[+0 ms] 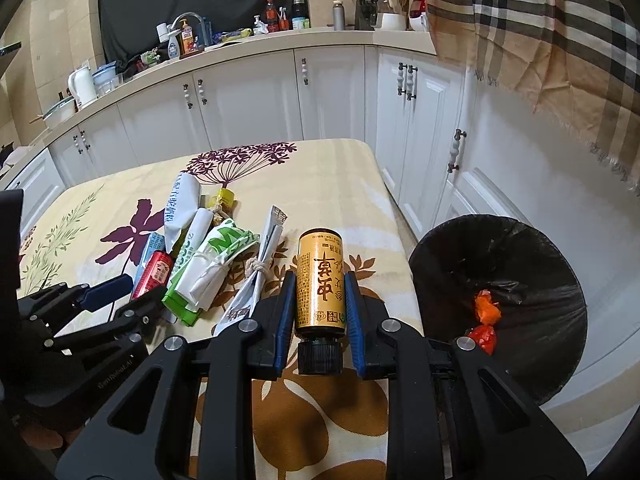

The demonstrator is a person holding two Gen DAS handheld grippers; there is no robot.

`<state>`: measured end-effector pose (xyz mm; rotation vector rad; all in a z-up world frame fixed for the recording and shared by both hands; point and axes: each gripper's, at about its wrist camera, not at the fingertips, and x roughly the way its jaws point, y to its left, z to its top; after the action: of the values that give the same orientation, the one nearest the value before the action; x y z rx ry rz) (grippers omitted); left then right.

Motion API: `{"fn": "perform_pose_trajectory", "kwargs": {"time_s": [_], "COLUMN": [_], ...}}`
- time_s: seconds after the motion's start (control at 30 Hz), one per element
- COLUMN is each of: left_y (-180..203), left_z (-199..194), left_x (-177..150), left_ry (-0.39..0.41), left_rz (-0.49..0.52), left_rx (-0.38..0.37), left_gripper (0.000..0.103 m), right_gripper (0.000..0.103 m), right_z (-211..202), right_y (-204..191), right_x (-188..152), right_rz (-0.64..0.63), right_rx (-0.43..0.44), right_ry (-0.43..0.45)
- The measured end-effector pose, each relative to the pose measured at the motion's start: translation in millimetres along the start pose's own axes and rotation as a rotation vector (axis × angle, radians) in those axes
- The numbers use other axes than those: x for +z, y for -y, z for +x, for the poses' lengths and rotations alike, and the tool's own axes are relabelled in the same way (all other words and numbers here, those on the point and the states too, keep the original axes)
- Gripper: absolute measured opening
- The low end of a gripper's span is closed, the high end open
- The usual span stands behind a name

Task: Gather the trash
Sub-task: 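Grasp the red spray can with the left tool, then carry both cans over the bin and open both tools to drop them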

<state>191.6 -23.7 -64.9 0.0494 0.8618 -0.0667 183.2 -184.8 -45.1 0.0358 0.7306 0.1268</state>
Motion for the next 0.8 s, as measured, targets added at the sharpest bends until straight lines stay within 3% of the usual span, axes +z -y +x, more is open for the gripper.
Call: {"fn": "perform_pose_trajectory", "kwargs": {"time_s": [0.07, 0.13, 0.8], "left_y": [-1, -2, -17], "left_z": [-1, -2, -32], "left_x": [-1, -2, 0], "left_ry": [0.002, 0.006, 0.101], "left_rz": [0.001, 0.004, -0.03], "left_rx": [0.002, 0.007, -0.008], "left_gripper": [0.039, 0.025, 0.024], "right_gripper": [0.023, 0.023, 0.023], "right_z": [1, 1, -6], "right_y": [1, 2, 4], "right_x": [0, -1, -4], "right_rz": [0.002, 0.005, 0.016], "right_rx": [0.001, 0.003, -0.011], "right_ry": [-0.001, -0.001, 0.019]}}
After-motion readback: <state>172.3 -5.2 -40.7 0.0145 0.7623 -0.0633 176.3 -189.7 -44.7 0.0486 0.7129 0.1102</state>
